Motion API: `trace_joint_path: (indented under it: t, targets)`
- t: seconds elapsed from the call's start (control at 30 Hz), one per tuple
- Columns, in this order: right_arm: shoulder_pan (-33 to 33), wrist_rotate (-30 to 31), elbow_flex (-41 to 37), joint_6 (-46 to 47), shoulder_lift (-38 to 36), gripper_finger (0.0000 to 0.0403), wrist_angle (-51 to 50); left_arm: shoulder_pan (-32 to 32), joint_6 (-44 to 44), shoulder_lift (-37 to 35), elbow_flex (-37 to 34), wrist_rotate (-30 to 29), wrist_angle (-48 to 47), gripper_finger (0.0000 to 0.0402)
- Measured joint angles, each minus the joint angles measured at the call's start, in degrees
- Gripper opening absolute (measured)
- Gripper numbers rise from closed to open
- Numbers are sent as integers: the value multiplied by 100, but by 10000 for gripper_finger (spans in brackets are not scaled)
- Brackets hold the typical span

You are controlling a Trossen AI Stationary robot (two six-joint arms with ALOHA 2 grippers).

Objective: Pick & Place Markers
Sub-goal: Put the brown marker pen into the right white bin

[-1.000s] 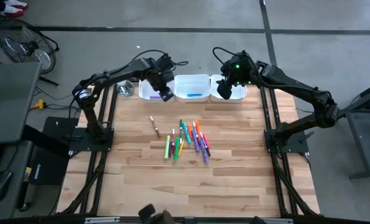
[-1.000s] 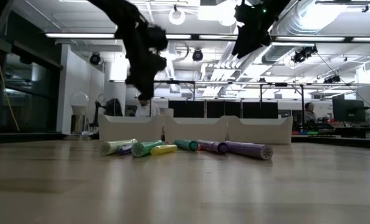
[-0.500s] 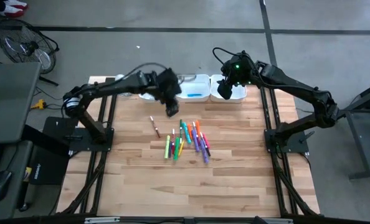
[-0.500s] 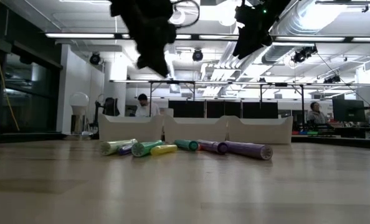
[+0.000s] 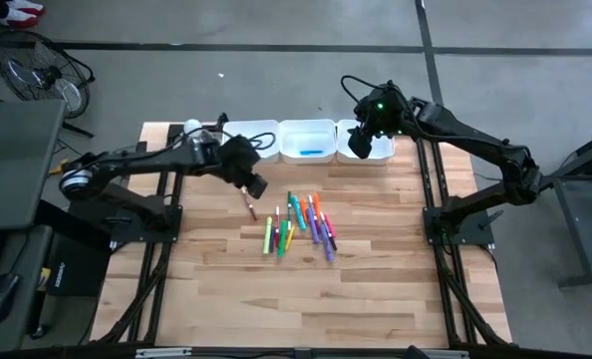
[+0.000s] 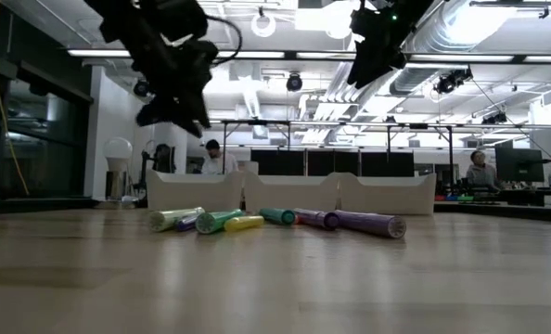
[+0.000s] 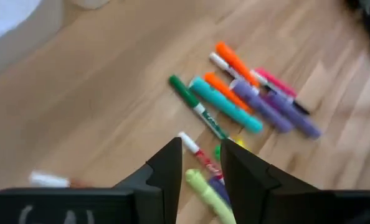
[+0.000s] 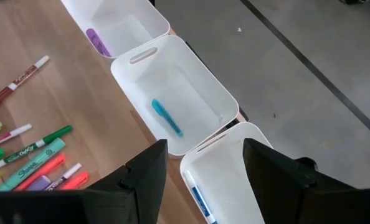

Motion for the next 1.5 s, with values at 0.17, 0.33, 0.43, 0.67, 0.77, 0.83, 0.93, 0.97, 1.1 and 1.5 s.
trace_joint_path:
  t: [0.17,0.33,0.43,0.67,0.77,0.83,0.93,0.97,1.1,1.5]
  targets:
    - [0,1,0,5,0,200,5,-158,-1246,-130,-42,-590,-634,107]
    - [2,1,0,7,0,200,9,-148,-1409,10,-46,-534,-932,107]
    - [0,1,0,21,0,200,9,-145,-1626,89,-57,-519,-1319,107]
    - [1,-5,0,20,0,200,-42,-143,-1415,293,-50,-565,-1523,107]
    - [0,-149,1,16,0,200,-99,-143,-988,352,-50,-567,-1506,107]
    - [0,-268,0,9,0,200,-134,-143,-742,396,-50,-545,-1508,108]
    - [2,-305,0,12,0,200,-175,-143,-609,436,-50,-504,-1538,108]
    - [2,-308,0,44,0,200,-201,-143,-596,434,-50,-504,-1528,108]
    - [4,-487,0,280,0,200,-426,-143,-588,434,-50,-536,-1559,108]
    - [4,-438,1,275,0,200,-789,-143,-639,434,-50,-574,-1560,108]
